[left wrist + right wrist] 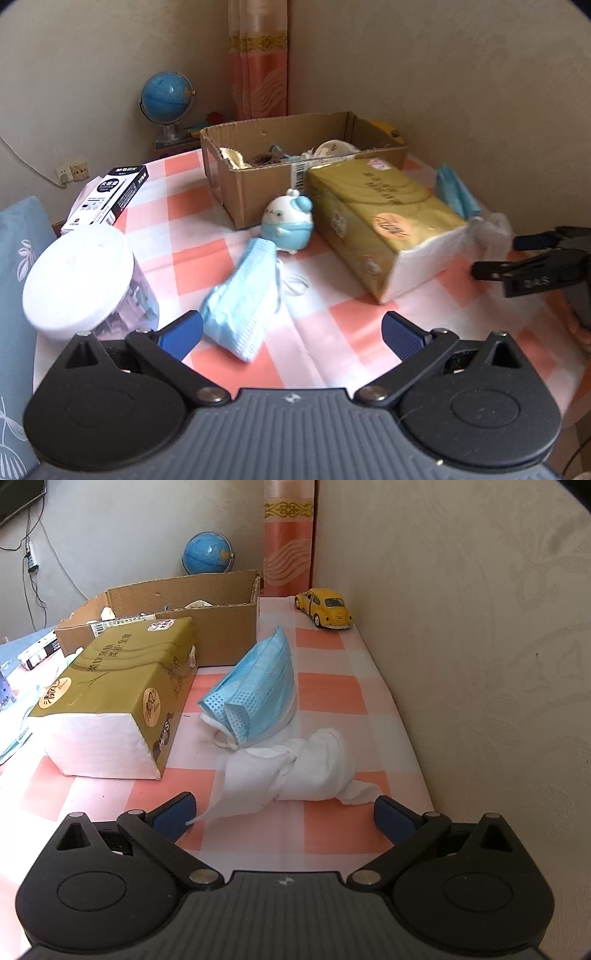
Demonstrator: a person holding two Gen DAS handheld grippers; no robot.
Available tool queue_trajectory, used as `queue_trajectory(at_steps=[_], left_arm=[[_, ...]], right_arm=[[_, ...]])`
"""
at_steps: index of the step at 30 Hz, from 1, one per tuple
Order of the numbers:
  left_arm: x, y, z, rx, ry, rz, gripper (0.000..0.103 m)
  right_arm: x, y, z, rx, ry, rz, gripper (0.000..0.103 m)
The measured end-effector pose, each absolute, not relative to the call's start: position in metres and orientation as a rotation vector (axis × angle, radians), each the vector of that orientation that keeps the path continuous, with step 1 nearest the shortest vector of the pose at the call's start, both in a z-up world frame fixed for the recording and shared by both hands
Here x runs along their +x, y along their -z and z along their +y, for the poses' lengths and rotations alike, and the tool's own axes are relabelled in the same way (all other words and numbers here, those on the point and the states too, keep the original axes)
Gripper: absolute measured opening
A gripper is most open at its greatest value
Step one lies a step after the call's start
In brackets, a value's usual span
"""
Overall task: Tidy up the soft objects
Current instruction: 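Move the right tool to the white cloth while the left tool approaches the blue mask, then grasp the blue face mask with the left tool while the right tool grasps the white cloth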
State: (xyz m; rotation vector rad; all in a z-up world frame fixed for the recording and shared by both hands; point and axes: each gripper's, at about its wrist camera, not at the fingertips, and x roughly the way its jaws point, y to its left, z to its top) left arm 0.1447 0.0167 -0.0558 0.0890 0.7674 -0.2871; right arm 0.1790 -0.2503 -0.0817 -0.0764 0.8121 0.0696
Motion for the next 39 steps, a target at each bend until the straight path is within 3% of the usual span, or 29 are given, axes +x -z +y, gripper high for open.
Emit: queue_trajectory(at_steps=[16,39], left_arm=[[0.178,0.081,0.013,0.061,0.351,0.875,0.102],[0.187,0.091,0.006,0.079,0.233,0.855,0.103]], right_arm=[[0.178,0.082,-0.248,-0.07,-0.057,0.811,0.103],[0.174,0.083,-0.249,-0.073,-0.066,0.798,0.103]])
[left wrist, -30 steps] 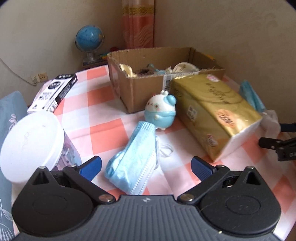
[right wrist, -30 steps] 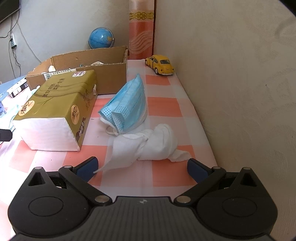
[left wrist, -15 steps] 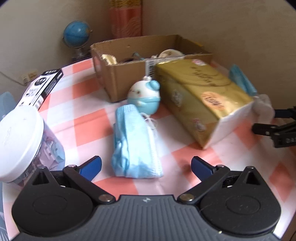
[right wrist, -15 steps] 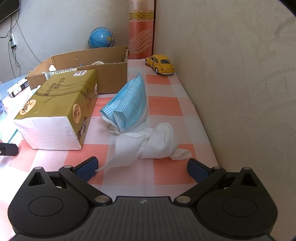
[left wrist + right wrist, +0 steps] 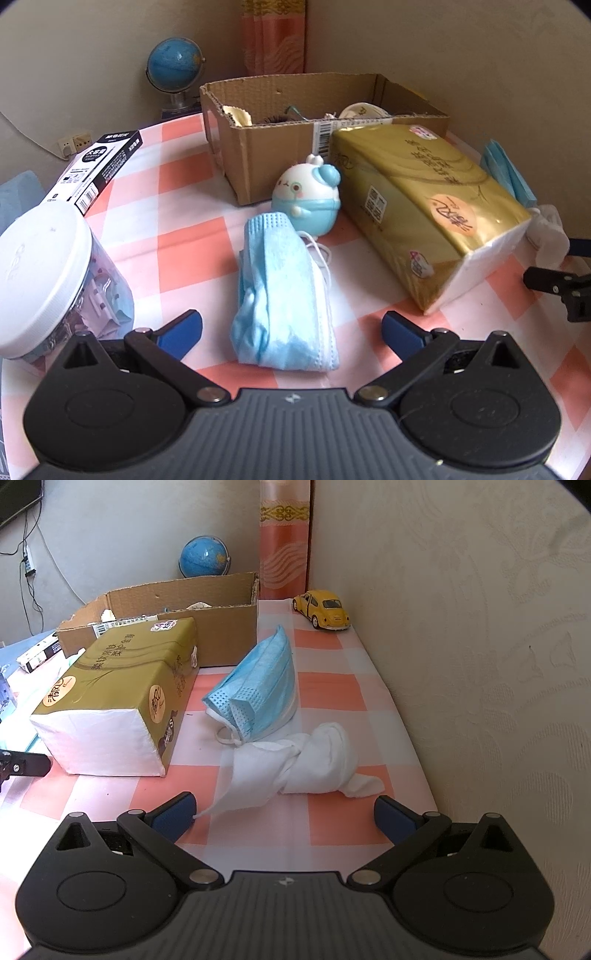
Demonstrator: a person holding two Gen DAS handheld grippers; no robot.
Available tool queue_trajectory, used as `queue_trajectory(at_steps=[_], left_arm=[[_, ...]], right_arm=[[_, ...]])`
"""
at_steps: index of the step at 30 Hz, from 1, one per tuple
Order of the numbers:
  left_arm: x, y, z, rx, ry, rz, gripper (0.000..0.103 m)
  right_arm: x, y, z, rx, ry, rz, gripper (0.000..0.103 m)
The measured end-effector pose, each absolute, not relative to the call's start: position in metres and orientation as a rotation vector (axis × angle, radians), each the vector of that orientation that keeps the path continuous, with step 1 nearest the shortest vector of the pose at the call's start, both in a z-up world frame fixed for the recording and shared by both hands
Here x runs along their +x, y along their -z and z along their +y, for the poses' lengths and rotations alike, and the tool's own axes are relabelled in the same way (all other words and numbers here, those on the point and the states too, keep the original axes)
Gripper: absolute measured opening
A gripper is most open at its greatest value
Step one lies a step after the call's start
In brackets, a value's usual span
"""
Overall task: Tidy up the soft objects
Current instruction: 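Grasp the blue face mask with the left tool while the right tool grasps the white cloth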
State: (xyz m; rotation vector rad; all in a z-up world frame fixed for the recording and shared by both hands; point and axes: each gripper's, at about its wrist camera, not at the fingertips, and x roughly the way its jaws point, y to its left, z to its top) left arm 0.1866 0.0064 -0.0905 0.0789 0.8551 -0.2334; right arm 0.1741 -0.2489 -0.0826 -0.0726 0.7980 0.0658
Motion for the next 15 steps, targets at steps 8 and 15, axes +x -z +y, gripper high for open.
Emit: queue_trajectory(at_steps=[8,15], left_arm=[[0.188,0.086,0.003,0.063,0.206,0.836,0.083],[0.187,0.082,-0.004,0.083,0.211,0.817,0.063]], right_arm=[[0.171,0.083,-0.25,-0.077,-0.075,0.785,0.103],[0.172,0.084,-0.254,-0.087,-0.094,0.772,0.103]])
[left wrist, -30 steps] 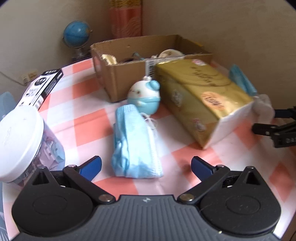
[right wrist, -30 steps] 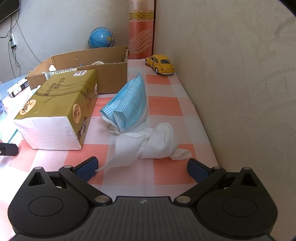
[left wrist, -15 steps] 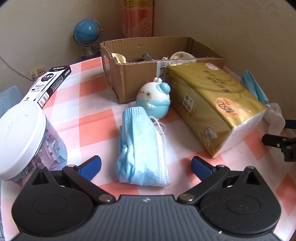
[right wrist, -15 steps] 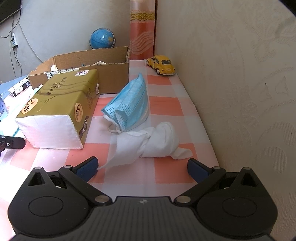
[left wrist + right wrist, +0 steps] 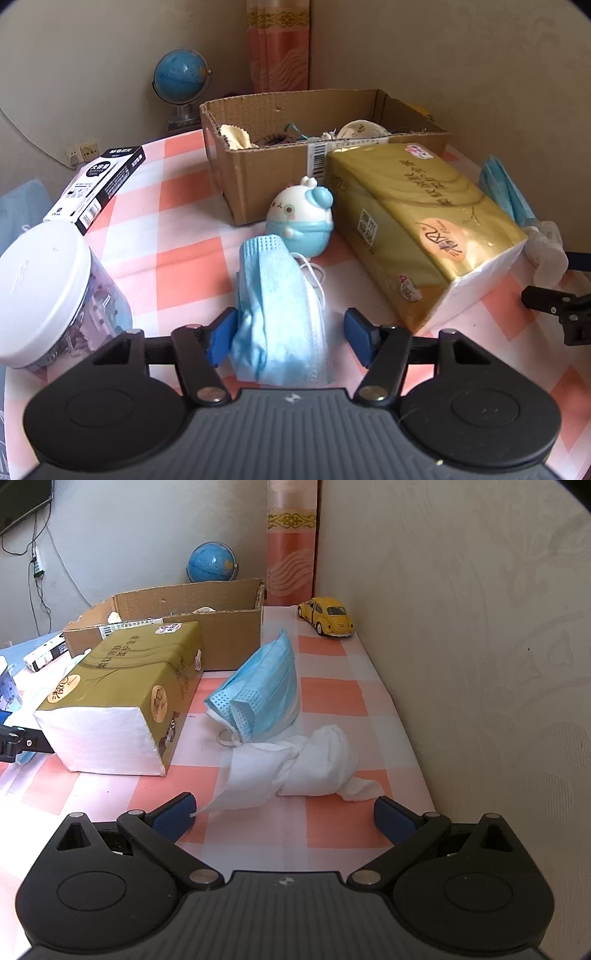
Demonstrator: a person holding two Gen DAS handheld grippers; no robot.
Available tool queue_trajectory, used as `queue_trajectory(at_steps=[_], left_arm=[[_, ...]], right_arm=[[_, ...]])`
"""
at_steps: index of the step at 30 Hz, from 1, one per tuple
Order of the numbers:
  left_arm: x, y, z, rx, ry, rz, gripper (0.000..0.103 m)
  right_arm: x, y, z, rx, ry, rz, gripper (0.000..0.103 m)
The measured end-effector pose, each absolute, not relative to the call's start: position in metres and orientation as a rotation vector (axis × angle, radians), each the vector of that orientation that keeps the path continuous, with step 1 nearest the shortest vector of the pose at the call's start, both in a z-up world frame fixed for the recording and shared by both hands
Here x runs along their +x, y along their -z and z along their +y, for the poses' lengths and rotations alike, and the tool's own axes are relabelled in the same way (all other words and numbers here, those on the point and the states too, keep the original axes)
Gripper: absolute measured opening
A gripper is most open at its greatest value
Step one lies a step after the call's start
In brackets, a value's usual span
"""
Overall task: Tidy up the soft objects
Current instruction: 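Grasp the blue face mask with the left tool while the right tool grasps the white cloth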
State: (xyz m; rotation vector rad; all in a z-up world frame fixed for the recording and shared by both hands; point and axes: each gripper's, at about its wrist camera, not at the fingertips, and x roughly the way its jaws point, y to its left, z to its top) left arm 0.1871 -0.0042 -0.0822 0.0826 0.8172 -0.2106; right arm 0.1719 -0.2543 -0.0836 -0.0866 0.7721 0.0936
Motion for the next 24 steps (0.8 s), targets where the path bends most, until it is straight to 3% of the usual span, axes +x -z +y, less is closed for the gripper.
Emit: queue_trajectory(at_steps=[13,21,24], left_arm=[[0.19,0.082,-0.004,0.089,0.239,0.817,0.056],[0.19,0.08,-0.002,0.086,0.251,0.815,0.043],[0.19,0.079,0.0,0.08,0.253,0.814,0.04]], right_arm=[[0.192,0.072,-0.255,-0.145,-0.162,0.743,0.1],[0.191,0.071,-0.253,-0.169,-0.144,0.767,0.061],[0.186,0.068,-0.254,-0.166,-0.126,0.768,0.058]])
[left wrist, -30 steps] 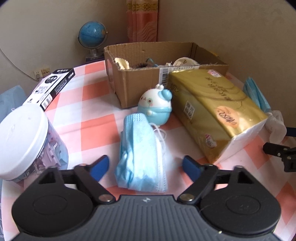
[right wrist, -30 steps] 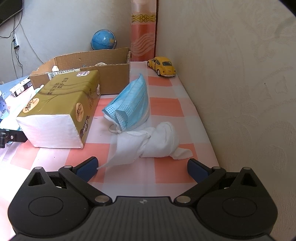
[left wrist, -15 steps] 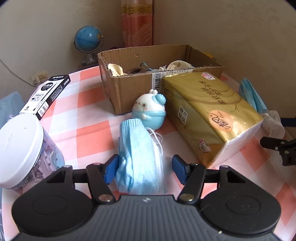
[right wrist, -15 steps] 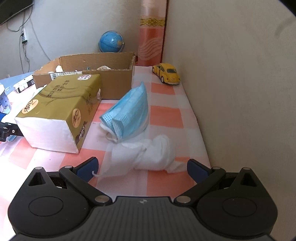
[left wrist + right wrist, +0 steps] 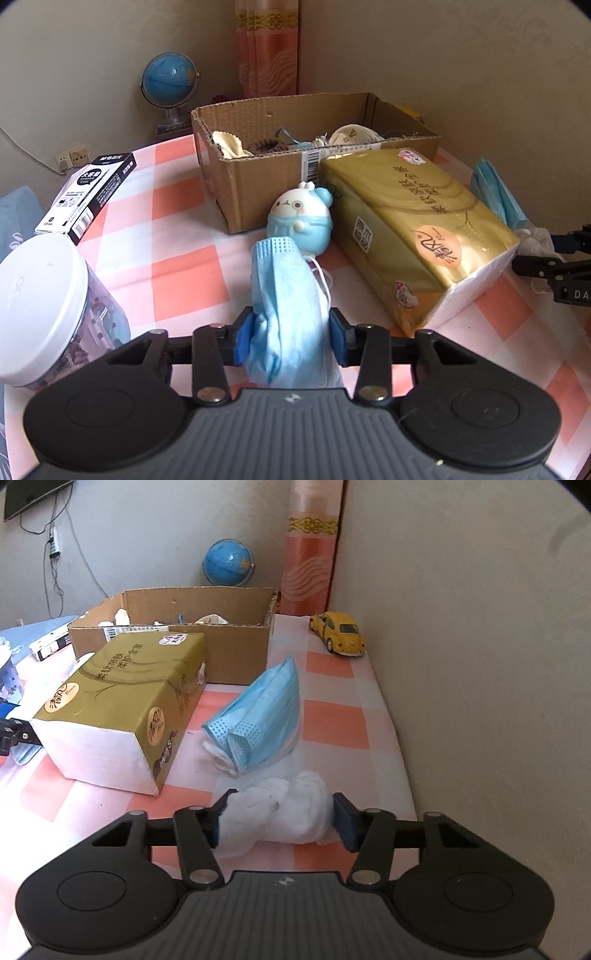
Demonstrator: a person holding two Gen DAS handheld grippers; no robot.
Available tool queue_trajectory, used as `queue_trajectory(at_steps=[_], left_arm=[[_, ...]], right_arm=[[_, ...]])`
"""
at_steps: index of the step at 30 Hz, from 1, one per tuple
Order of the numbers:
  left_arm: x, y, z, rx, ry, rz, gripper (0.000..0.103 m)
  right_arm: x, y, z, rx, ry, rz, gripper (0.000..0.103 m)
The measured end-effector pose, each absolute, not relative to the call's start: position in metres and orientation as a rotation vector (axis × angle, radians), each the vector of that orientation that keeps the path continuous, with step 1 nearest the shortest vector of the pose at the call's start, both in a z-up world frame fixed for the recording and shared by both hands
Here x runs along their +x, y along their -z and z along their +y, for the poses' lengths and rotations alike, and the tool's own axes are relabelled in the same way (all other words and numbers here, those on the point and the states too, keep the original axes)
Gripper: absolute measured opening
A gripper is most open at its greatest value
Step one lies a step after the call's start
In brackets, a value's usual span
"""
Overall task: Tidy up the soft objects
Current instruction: 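Grasp the blue face mask with the left tool while the right tool grasps the white cloth, then carry the white cloth into the box and open the right tool while the left tool lifts the mask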
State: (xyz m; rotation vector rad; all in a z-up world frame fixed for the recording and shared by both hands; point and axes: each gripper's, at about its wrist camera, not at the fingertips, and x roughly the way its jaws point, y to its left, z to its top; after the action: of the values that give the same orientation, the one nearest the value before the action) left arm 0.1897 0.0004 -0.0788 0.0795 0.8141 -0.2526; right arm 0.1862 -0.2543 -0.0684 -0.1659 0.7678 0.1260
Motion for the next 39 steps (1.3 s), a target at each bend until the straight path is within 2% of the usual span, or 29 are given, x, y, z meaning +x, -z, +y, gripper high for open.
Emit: queue_trajectory(at_steps=[20,39], left_arm=[[0.145,0.034,0.02,0.103,0.405,0.76,0.037],[0.123,0.028,0.033,0.087,0.426,0.721,0.037]], right_arm=[[0.172,-0.007,-0.233,-0.195,-0.197,0.665,0.058],[0.33,-0.049,-0.179,-0.196,-0.344,0.656,0.058]])
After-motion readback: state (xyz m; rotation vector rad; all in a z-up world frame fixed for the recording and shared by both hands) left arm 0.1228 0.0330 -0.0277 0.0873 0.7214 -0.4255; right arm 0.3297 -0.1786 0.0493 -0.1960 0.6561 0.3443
